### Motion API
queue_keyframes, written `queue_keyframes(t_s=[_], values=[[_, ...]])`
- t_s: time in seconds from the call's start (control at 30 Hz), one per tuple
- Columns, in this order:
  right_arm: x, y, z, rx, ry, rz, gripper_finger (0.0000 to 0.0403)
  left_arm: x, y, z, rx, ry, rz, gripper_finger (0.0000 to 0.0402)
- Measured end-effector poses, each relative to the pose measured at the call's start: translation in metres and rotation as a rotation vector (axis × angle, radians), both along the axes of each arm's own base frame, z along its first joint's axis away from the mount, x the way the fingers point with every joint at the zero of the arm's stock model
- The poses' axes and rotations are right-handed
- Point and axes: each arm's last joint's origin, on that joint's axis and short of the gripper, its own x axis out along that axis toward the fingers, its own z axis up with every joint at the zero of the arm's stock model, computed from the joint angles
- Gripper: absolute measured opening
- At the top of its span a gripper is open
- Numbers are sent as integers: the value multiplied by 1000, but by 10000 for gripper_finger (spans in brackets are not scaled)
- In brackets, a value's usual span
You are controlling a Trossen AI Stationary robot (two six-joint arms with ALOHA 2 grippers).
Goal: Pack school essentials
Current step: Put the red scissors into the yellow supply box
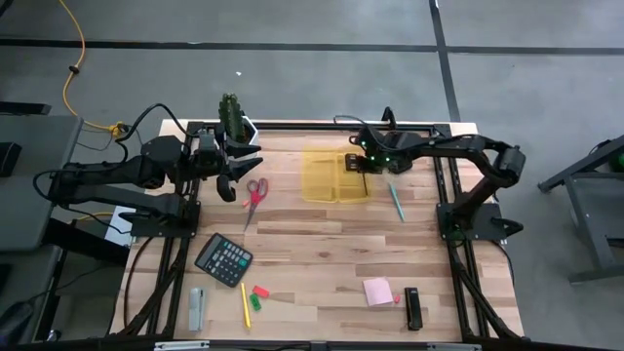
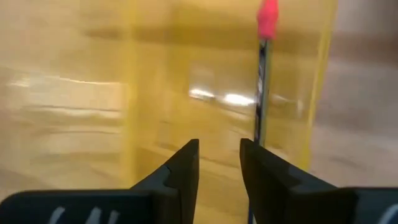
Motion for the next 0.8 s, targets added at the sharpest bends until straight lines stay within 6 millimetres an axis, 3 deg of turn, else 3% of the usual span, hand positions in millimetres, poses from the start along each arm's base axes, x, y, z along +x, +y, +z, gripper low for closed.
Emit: queue_keyframes(t_s=[0.37, 0.57, 0.8], values=[[-24, 11, 80, -335, -246, 158, 110, 0, 0, 0, 0, 0, 0, 132], [-42, 43, 122, -525, -365, 332, 110, 0, 0, 0, 0, 0, 0, 132], [-58, 86, 153, -736, -429, 423, 110, 0, 0, 0, 0, 0, 0, 132]])
